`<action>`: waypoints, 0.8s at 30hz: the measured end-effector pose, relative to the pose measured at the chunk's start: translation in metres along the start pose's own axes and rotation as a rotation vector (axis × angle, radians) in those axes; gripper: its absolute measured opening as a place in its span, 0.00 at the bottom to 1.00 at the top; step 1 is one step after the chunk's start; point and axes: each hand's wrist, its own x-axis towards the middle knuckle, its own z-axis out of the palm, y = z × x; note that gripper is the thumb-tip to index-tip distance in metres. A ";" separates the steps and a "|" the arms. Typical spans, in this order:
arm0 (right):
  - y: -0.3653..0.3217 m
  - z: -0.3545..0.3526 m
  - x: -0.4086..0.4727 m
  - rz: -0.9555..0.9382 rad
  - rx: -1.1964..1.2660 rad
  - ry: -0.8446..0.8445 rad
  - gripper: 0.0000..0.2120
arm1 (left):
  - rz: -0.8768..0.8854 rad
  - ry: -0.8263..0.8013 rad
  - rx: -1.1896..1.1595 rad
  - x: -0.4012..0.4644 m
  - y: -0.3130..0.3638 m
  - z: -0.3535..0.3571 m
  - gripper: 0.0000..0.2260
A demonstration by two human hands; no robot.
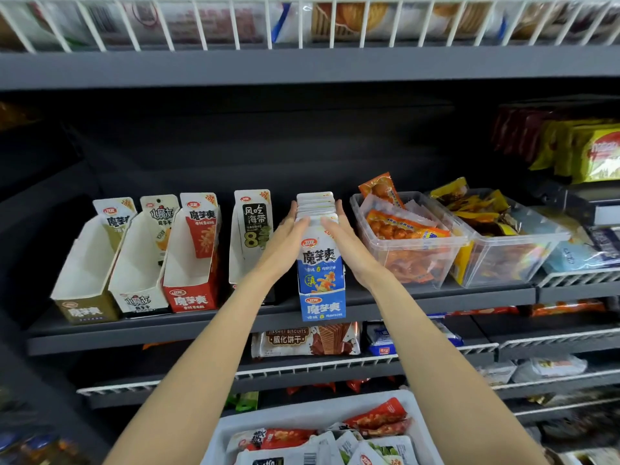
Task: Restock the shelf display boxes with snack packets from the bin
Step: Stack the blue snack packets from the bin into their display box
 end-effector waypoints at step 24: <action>0.000 0.000 0.060 -0.052 -0.416 0.162 0.23 | -0.004 0.034 0.167 0.054 0.001 0.003 0.22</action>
